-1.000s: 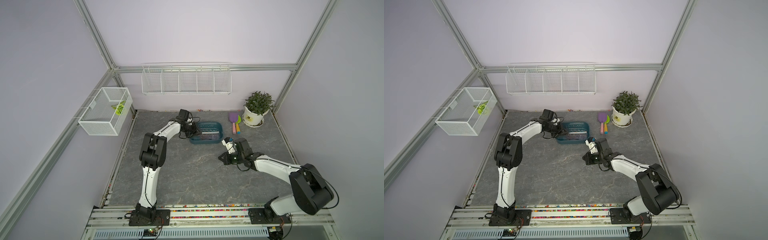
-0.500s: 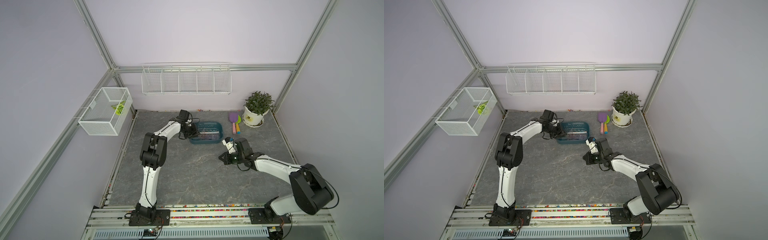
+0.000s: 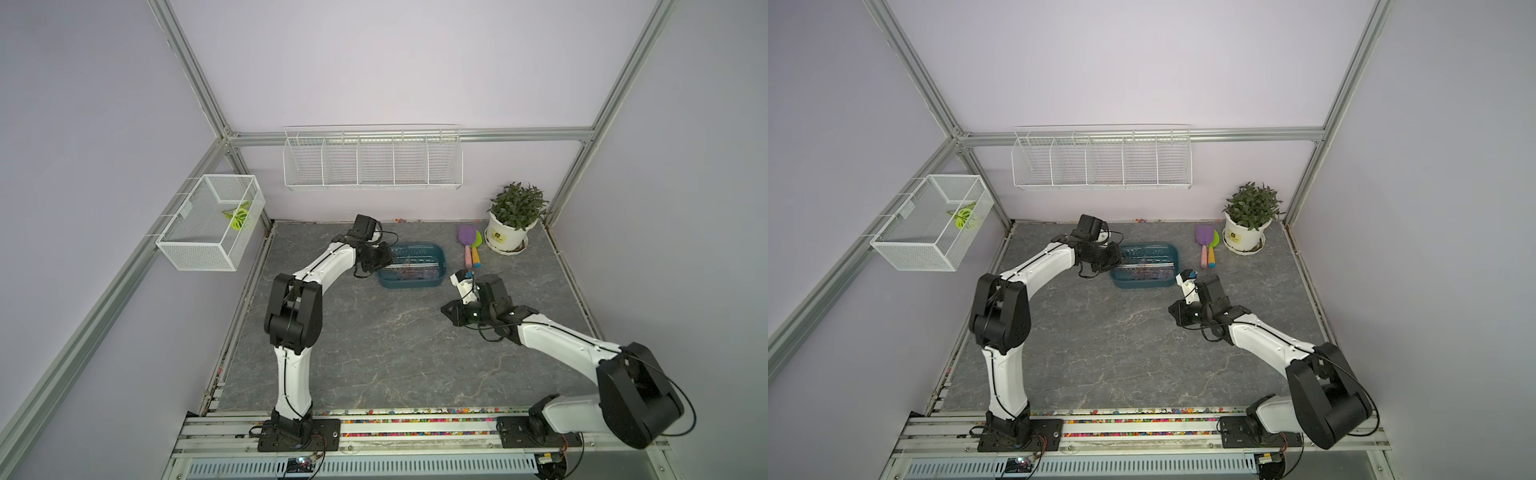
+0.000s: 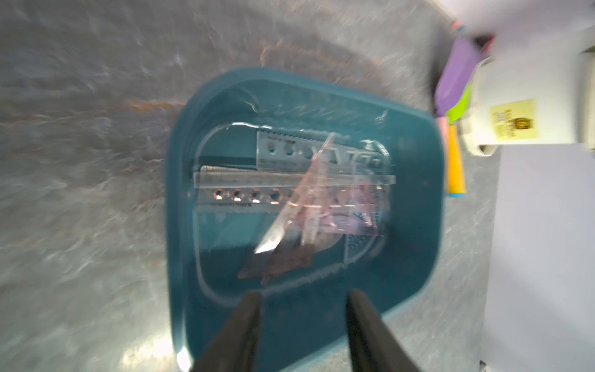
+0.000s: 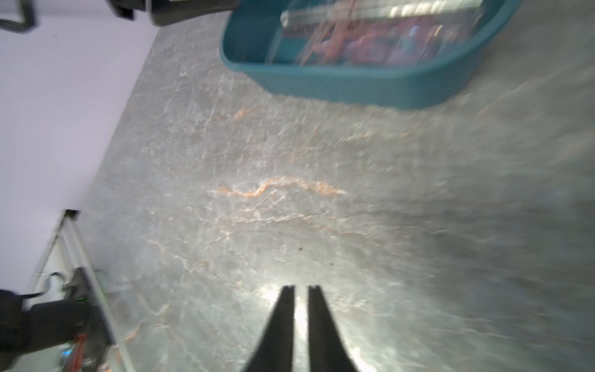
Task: Put the scattered rulers into the storage box
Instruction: Place the ruler in the storage box, then reset both arms
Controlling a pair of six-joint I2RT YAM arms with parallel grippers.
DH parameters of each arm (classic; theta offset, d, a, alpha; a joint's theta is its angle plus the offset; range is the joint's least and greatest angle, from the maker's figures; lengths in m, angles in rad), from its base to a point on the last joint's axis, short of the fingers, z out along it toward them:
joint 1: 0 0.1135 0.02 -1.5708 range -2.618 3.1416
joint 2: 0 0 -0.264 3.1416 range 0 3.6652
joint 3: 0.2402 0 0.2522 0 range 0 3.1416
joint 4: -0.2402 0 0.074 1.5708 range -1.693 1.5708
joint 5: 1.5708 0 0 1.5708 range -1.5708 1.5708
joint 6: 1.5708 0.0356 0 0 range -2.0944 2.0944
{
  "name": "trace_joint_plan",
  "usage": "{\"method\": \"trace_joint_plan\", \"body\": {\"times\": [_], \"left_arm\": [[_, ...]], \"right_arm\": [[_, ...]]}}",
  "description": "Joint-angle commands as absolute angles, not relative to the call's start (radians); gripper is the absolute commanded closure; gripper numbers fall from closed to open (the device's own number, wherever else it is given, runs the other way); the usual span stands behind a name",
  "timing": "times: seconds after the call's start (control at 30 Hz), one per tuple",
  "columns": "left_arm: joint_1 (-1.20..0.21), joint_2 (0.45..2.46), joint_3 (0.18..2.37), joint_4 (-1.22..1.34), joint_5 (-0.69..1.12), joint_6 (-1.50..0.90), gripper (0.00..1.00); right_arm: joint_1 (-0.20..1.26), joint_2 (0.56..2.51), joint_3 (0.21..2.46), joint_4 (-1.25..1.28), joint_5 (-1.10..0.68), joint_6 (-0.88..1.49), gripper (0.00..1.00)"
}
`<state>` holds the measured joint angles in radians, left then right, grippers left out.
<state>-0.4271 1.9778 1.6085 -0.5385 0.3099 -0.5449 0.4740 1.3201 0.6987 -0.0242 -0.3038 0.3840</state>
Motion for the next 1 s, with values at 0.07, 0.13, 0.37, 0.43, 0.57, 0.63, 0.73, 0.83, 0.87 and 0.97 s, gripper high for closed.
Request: {"method": "trace_joint_plan", "body": {"times": [0.07, 0.13, 0.37, 0.43, 0.57, 0.63, 0.73, 0.83, 0.87, 0.97], "left_arm": [[-0.491, 1.744, 1.438, -0.365, -0.009, -0.482, 0.44], [-0.501, 1.644, 1.32, -0.256, -0.06, -0.479, 0.37], [-0.509, 1.356, 0.958, -0.009, -0.387, -0.407, 0.0], [-0.502, 1.26, 0.857, 0.037, -0.438, -0.297, 0.0], [-0.451, 1.046, 0.535, 0.34, -0.412, 0.054, 0.0], [-0.345, 0.989, 0.446, 0.35, -0.329, 0.031, 0.0], [-0.19, 1.009, 0.378, 0.338, -0.221, -0.002, 0.0], [-0.163, 1.106, 0.357, 0.441, -0.197, 0.012, 0.0], [-0.145, 1.151, 0.36, 0.481, -0.163, 0.007, 0.0], [-0.078, 1.275, 0.35, 0.639, -0.048, -0.005, 0.01]], "right_arm": [[0.465, 1.11, 0.674, -0.143, 0.048, 0.344, 0.62], [0.464, 1.017, 0.648, -0.169, 0.255, 0.355, 0.46], [0.459, 0.761, 0.424, 0.123, 0.67, 0.118, 0.14], [0.44, 0.753, 0.318, 0.34, 0.618, -0.004, 0.13], [0.326, 0.894, 0.247, 0.533, 0.516, -0.058, 0.01], [0.3, 0.986, 0.301, 0.496, 0.528, -0.033, 0.01], [0.279, 1.174, 0.268, 0.746, 0.531, -0.086, 0.02], [0.252, 1.379, 0.255, 1.013, 0.566, -0.09, 0.05], [0.245, 1.424, 0.256, 1.062, 0.567, -0.066, 0.04], [0.191, 1.521, 0.274, 1.101, 0.449, -0.028, 0.01]]}}
